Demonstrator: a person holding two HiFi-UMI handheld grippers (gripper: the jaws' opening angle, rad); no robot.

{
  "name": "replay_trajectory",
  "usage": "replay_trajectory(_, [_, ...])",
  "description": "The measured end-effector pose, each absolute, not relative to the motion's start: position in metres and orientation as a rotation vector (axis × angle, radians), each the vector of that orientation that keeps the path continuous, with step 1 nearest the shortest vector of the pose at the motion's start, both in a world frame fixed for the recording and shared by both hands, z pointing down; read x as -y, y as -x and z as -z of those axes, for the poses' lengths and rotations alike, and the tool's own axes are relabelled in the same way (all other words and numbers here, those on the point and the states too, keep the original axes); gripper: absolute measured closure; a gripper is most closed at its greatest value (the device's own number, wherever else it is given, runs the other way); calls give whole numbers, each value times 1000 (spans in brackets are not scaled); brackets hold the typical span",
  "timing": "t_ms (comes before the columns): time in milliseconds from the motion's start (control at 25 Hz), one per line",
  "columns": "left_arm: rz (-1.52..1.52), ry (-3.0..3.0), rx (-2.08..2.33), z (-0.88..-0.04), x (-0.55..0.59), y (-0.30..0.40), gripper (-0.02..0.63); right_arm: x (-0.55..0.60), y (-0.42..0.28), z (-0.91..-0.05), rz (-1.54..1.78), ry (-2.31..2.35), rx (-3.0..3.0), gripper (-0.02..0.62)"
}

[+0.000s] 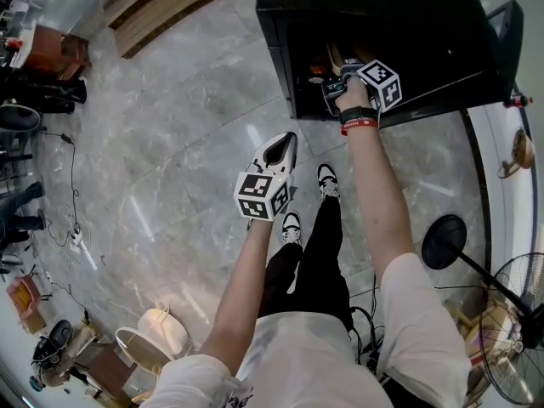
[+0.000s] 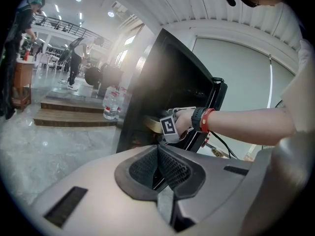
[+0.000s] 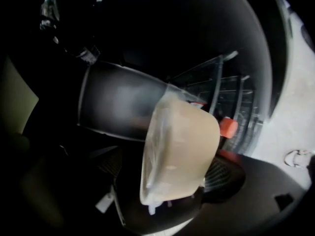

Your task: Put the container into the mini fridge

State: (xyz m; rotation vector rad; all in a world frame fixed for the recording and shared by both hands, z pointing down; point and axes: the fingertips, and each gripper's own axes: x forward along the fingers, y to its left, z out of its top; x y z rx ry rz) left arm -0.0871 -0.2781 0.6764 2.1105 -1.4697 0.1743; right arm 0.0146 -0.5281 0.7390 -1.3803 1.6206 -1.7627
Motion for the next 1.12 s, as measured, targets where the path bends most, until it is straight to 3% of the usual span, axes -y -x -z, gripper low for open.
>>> replay_trajectory(40, [-172, -2109, 1469, -676, 278, 87, 585, 525, -15, -742, 1779, 1404, -1609, 89])
replay_trajectory(400, [-173, -2104, 1453, -681, 278, 87, 586, 520, -18, -778, 1856, 1361, -1405, 15])
replay_trajectory(1120, [-135, -2085, 1431, -671, 271, 83, 585, 445, -52, -753, 1606, 1322, -1809, 12])
